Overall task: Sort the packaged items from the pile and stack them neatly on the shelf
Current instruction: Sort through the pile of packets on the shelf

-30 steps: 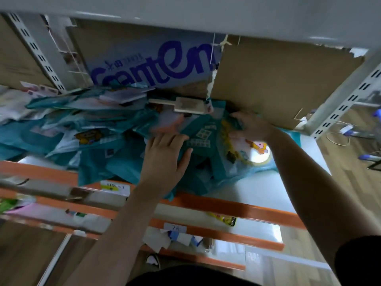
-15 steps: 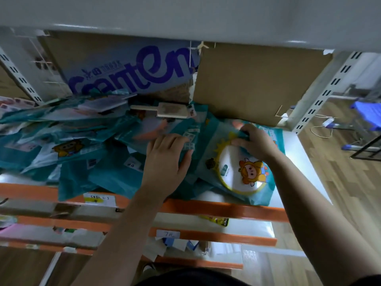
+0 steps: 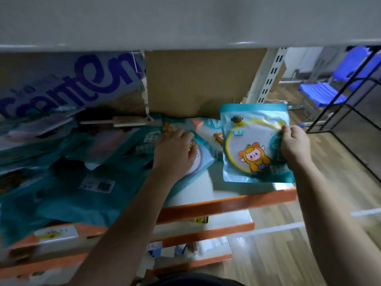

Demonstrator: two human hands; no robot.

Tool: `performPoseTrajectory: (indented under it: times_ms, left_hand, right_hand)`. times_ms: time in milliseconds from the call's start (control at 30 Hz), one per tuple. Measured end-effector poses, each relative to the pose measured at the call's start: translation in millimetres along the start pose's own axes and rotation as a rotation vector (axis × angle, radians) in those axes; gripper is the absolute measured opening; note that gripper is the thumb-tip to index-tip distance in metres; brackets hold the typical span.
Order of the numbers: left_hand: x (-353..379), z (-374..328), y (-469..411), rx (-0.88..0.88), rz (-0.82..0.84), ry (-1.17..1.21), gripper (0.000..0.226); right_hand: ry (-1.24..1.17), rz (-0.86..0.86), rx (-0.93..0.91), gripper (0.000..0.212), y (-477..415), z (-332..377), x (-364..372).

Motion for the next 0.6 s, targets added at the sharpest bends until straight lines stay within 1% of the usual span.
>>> performPoseTrajectory:
  times_ms: [67, 133, 200, 300, 433, 600]
  left_hand:
    - [12, -5, -10, -0.030, 0.071, -0.040, 0.030]
    - [17, -16, -17, -0.011, 0.078, -0.020, 0.026]
    - [25, -29, -22, 0.011, 0.092, 0.039, 0.027]
    - [46, -40, -34, 0.041, 0.153, 0.035, 0.031]
    - [80, -35, -48, 0.038, 0.228, 0.090, 0.029]
    - [95, -35, -42, 0.160, 0.201, 0.073, 0.034]
  right_hand:
    - [0.000, 0.008, 0.051, 0.033, 0, -17, -3]
    - [-0.004, 0.014, 0.086, 0.031, 0, -31, -6]
    - [-0.004, 0.010, 0.116, 0.031, 1, -44, -7]
    - [-0.006, 0.016, 0.176, 0.034, 9, -59, -7]
    - [-0.008, 0.023, 0.222, 0.035, 20, -74, -5]
    - [-0.070, 0.011, 0.303, 0.036, 27, -88, -6]
Point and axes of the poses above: each hand's wrist, its own y-axis away from the middle knuckle, its own x-axis out of the palm, z = x × y, the point moved 9 cm from there along -y, towards the middle knuckle, and after that the axes turned 9 degrees about y, right-handed, at the moved point
